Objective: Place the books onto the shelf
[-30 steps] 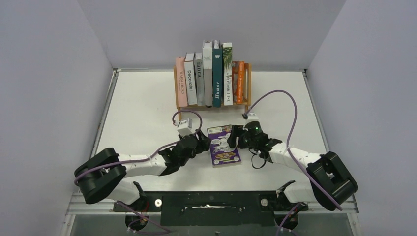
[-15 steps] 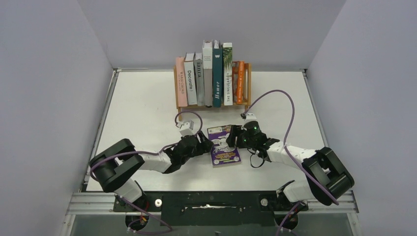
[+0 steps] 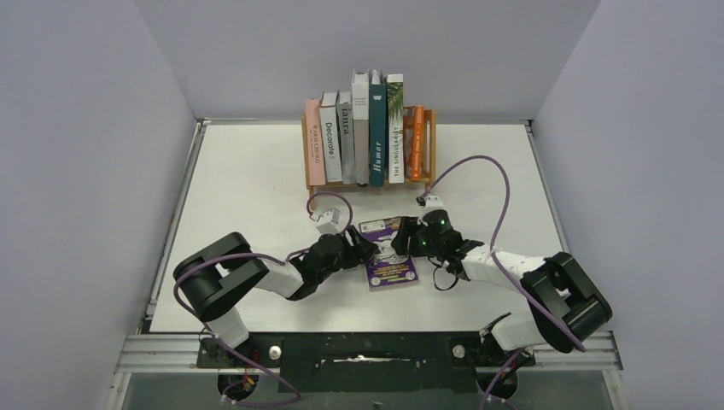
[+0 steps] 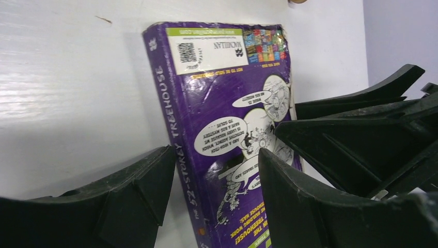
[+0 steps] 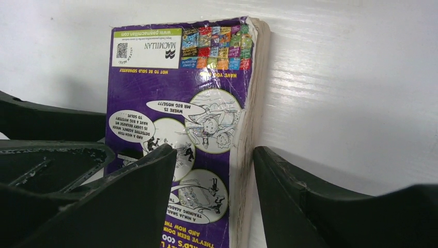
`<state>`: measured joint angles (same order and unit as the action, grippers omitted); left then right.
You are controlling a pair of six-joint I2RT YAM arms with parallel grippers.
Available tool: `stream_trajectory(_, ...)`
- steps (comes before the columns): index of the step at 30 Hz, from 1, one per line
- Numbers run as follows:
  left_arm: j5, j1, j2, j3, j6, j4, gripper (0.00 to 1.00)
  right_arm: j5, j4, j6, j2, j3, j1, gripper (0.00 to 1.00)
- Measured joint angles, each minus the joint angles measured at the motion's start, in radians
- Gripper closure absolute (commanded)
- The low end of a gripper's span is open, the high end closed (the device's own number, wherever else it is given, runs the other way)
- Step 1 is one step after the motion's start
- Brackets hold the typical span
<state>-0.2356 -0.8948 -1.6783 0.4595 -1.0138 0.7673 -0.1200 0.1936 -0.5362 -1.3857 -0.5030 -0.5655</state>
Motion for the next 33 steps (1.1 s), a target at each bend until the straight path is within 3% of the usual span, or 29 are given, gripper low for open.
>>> stream_trajectory(2,0.011,0.0,-0.018,0.005,-0.003,0.027,0.4,-0.002,0.007,0.0,0.0,0.0,0.0,0.52)
stream_trajectory(8,0.017,0.008,-0.034,0.005,-0.004,0.058,0.4,0.036,0.012,0.008,0.0,0.013,0.011,0.88)
stream_trajectory(13,0.015,0.011,-0.034,0.005,-0.004,0.058,0.4,0.05,0.027,0.008,0.004,0.018,0.016,0.99)
stream_trajectory(19,0.014,0.013,-0.034,0.005,-0.004,0.059,0.4,0.041,0.052,0.008,0.063,0.052,0.016,1.0)
stream_trajectory(24,0.023,0.013,-0.034,0.005,-0.005,0.066,0.26,0.003,0.044,0.005,0.193,0.068,0.009,1.0)
stream_trajectory(33,0.108,0.044,-0.052,-0.041,-0.019,0.189,0.24,-0.041,-0.035,0.027,0.392,0.07,-0.01,1.0)
